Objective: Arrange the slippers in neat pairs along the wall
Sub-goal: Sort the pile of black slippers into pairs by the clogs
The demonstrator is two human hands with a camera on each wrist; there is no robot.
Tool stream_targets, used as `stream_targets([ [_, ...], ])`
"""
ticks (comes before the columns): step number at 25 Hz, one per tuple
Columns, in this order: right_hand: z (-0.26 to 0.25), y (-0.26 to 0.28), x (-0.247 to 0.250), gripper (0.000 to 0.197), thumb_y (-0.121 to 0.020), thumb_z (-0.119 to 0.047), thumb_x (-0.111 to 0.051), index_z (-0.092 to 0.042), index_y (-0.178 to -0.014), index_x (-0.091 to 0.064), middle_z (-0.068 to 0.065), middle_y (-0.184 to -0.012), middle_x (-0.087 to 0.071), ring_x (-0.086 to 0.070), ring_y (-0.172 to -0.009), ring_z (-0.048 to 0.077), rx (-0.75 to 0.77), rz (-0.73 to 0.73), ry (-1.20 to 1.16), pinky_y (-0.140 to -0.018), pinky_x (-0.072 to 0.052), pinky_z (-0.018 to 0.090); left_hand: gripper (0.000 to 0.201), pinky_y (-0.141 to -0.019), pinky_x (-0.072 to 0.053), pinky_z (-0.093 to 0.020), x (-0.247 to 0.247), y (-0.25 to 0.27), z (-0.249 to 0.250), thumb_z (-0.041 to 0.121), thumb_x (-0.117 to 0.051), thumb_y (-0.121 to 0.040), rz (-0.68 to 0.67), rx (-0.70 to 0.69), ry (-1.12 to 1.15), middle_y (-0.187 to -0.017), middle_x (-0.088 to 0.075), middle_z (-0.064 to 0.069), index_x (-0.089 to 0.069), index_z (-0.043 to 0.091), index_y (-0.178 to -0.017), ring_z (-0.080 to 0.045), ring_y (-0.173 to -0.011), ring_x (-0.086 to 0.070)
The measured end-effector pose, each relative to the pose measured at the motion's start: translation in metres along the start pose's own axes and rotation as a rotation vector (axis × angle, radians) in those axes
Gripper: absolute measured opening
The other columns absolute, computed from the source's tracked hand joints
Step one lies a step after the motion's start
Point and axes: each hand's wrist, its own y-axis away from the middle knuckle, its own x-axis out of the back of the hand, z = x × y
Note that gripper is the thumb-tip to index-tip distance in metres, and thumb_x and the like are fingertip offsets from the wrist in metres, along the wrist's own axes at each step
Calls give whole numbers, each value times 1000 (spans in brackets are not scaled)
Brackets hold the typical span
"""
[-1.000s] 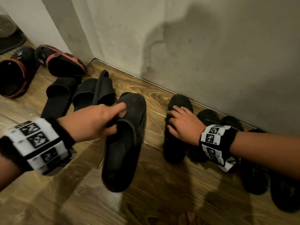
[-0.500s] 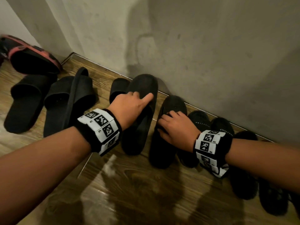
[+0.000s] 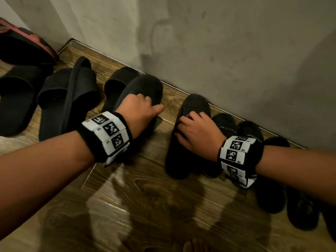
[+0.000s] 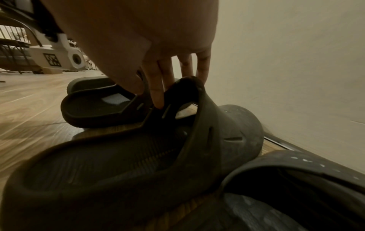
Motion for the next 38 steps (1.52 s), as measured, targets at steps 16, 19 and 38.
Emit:
stream_targets([
  [16,-2,3,9,41,-96,-42,-40,-11,-102,-66,7,-110,-59,-52,-101,31,-40,-68,-66,-82,-41,44,51,-87,-53,-50,-1,-27,5,1,-44,-92,-24,165,682,-111,-67,-23,-25,6,-138,-40,-99,-66],
  [19,-6,1,10,44,-95,-46,-38,-13,-106,-65,7,-114,-58,-50,-106,30,-50,-90,-50,-85,-40,43,80,-103,-42,-45,-4,-8,8,-1,-44,-91,-146,56,743,-135,-51,-31,10,0,-150,-40,-118,-57],
  [38,-122,-25,54,47,-96,-58,-23,-33,-125,-50,-9,-120,-53,-48,-107,9,273,-261,-55,-93,-40,26,41,-101,-46,-44,-77,195,-122,25,-45,-97,-478,411,623,-132,-57,-21,-54,0,-128,-37,-119,-56],
])
